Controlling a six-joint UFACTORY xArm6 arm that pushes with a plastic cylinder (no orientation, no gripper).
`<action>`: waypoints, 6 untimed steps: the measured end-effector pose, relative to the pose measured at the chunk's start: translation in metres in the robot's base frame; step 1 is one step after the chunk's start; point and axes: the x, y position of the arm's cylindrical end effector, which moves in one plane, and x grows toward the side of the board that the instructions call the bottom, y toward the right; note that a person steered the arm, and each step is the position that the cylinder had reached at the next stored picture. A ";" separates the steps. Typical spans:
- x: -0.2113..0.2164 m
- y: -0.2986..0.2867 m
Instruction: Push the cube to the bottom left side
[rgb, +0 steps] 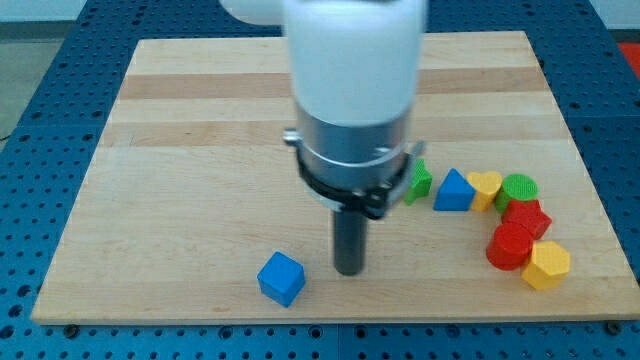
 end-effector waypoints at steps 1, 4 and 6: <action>0.034 -0.006; 0.034 -0.089; 0.036 -0.116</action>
